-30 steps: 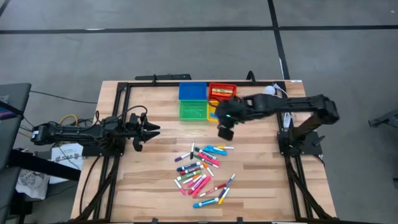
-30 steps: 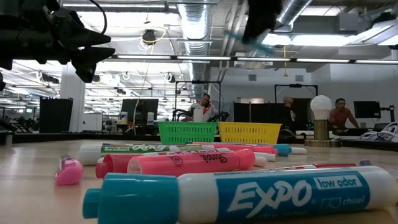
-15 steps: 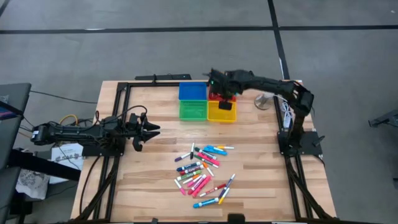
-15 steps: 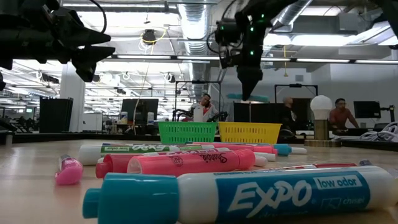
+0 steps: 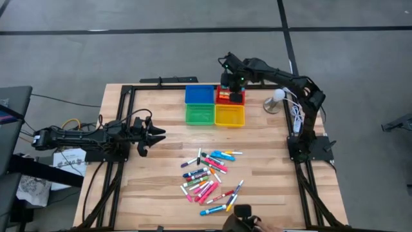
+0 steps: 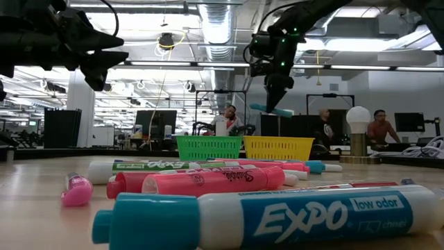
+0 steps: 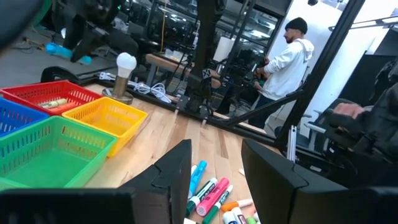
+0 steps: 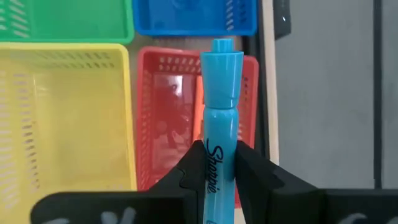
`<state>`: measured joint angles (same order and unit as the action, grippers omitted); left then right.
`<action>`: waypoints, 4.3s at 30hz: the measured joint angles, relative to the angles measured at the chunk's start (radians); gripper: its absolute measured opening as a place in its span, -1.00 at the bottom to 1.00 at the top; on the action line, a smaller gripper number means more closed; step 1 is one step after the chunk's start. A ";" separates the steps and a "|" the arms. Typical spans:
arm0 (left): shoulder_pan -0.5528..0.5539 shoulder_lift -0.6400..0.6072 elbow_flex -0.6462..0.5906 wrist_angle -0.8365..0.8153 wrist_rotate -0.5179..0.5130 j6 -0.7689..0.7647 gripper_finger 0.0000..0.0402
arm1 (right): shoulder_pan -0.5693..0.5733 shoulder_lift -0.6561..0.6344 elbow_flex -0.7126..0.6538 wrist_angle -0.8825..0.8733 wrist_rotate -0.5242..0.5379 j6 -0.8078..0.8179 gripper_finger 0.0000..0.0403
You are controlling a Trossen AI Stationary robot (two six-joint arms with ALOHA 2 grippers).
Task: Pick & Place Markers
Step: Put the light blue marker in the red bin
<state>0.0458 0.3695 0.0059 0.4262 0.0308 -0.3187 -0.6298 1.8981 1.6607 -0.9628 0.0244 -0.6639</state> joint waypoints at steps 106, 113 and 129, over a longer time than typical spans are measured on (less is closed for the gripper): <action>0.001 0.000 0.000 0.032 -0.003 -0.004 -0.30 | 0.490 -0.186 0.283 -0.510 -0.336 0.444 -0.36; 0.001 0.000 0.000 0.043 -0.004 -0.004 -0.30 | 0.653 -0.261 0.198 -0.515 -0.222 0.607 -0.41; 0.001 -0.001 0.000 0.065 -0.004 -0.004 -0.30 | 0.930 -0.536 -0.425 0.020 -0.011 1.034 -0.41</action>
<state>0.0464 0.3687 0.0059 0.4916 0.0271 -0.3225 0.3001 1.3624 1.2359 -0.9428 0.0136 0.3700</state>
